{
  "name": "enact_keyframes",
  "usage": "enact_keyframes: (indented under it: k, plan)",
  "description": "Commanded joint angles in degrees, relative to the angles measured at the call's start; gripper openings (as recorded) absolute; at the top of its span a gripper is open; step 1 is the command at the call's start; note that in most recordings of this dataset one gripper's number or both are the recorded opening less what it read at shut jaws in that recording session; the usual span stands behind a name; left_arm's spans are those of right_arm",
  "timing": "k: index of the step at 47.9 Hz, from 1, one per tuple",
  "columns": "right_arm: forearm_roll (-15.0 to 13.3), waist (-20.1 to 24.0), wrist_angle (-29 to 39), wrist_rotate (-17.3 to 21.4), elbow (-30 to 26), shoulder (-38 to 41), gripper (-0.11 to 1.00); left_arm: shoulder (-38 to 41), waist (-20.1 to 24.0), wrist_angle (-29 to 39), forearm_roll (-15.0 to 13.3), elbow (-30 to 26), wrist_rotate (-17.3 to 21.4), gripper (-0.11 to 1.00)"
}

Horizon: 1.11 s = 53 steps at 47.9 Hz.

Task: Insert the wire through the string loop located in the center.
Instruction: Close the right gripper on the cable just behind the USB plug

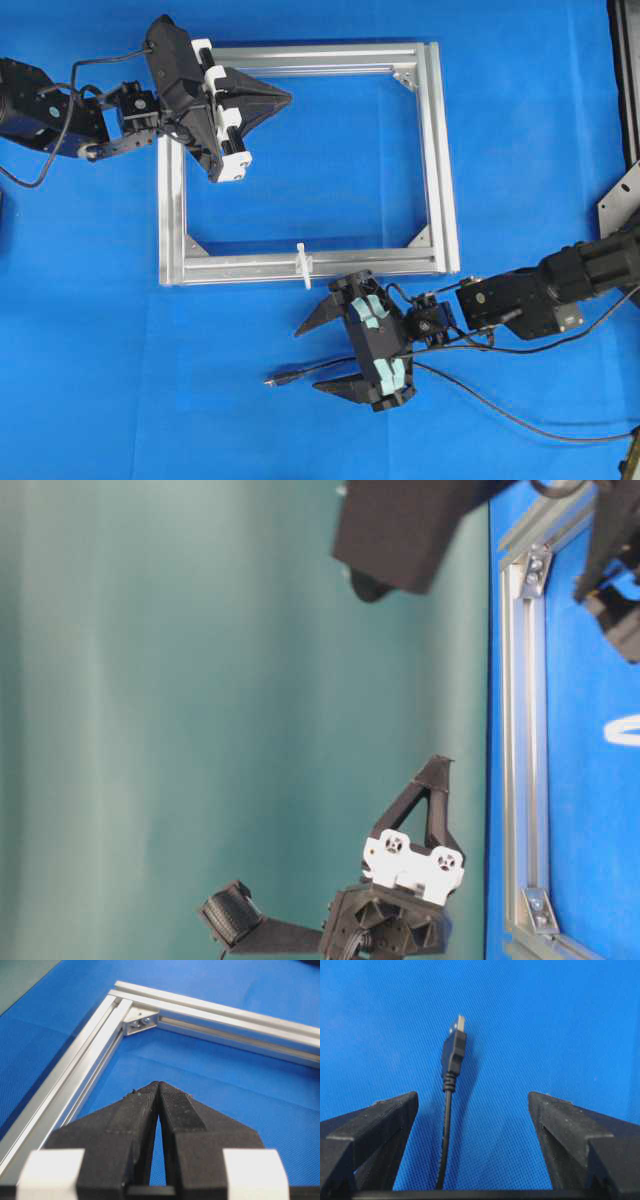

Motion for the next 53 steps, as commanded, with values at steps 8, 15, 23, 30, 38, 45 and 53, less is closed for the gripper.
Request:
enact_keyframes:
  k: [8,15,23,30,38,45,53]
  plan:
    - [0.7,0.18,0.88,0.18,-0.62,-0.62,0.81,-1.76,-0.09,-0.18,0.09,-0.09,0.0,0.0]
    - [0.7,0.18,1.85,0.18,-0.62,-0.7,0.81,-1.85,-0.09,-0.18,0.18,0.26,0.0,0.0]
    - [0.7,0.18,1.85,0.18,-0.62,-0.97,0.79,-1.93,-0.09,-0.18,0.09,0.35,0.0,0.0]
    - [0.7,0.18,1.93,0.09,-0.62,-1.14,0.78,-1.93,-0.09,-0.18,0.09,0.35,0.0,0.0]
    - [0.7,0.18,1.93,-0.09,-0.62,-1.23,0.69,-1.93,-0.09,-0.18,0.09,0.35,0.0,0.0]
    - [0.7,0.18,2.72,-0.18,-0.35,-1.58,0.32,-1.93,-0.09,-0.18,0.09,0.35,0.0,0.0]
    - [0.53,0.18,4.13,-0.18,-0.44,-2.46,0.0,-1.93,-0.09,-0.18,0.09,0.44,0.0,0.0]
